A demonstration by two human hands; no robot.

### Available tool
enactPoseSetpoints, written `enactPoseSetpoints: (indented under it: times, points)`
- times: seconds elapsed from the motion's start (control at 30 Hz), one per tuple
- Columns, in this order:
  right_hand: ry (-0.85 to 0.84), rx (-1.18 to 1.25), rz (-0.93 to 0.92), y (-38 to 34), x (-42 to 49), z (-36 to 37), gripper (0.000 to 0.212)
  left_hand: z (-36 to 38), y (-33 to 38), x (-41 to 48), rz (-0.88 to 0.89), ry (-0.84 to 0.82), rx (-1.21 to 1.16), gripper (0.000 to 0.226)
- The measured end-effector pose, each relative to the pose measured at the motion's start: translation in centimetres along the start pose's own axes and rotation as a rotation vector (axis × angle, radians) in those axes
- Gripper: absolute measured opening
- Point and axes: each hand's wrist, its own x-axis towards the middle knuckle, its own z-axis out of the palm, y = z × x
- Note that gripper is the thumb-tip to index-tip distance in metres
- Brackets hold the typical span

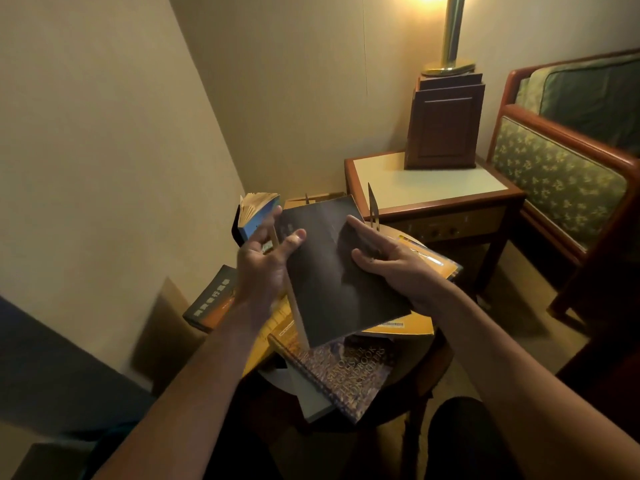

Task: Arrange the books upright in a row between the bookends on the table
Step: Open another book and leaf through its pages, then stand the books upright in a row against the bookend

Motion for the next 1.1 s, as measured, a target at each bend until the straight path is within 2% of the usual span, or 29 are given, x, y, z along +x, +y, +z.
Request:
enactPoseSetpoints:
  times: [0.07,0.17,0.27,0.33,0.4,0.47,0.57,0.67,0.77,0.83,0.93,1.1]
  points:
    - [-0.056,-0.115,0.003,0.2,0.2,-0.9,0.065,-1.5,1.4,1.5,-0.11,-0.151,0.025,0.051]
    - [-0.139,-0.259,0.002,0.8,0.7,-1.6,0.072,-3.3,3.5,3.1,-0.232,-0.397,0.229,0.035]
    - [-0.213,-0.353,0.024,2.0,1.9,-1.8,0.076,-3.5,4.4,4.4,-0.399,-0.588,0.361,0.034]
    - [-0.242,-0.394,0.024,2.8,3.0,-1.7,0.078,-3.2,4.1,5.0,-0.493,-0.668,0.446,0.035]
    - [-0.225,-0.425,0.011,3.5,4.0,-1.4,0.077,-3.0,3.5,5.8,-0.501,-0.699,0.497,0.033]
    - [-0.139,-0.49,-0.005,4.2,5.0,-1.4,0.074,-3.3,2.8,6.6,-0.479,-0.683,0.474,0.031]
    - [0.088,-0.586,-0.099,6.5,6.7,-2.0,0.068,-4.1,2.2,8.0,-0.391,-0.596,0.537,0.033]
    - [0.267,-0.908,-0.087,9.6,8.5,-3.5,0.061,-5.0,2.2,9.7,-0.265,-0.451,0.683,0.033]
    - [0.272,-1.241,-0.01,12.3,9.6,-3.7,0.057,-6.4,1.9,12.1,-0.19,-0.251,0.772,0.033]
    - [0.254,-1.353,0.035,13.4,9.7,-3.1,0.058,-7.2,1.4,13.9,-0.145,-0.141,0.819,0.033]
    - [0.258,-1.413,0.049,14.1,9.6,-2.3,0.071,-7.5,0.3,16.3,-0.028,-0.034,0.892,0.034]
    - [0.283,-1.431,0.059,14.2,9.5,-2.1,0.067,-5.7,-2.3,18.8,0.06,0.027,1.193,0.036]
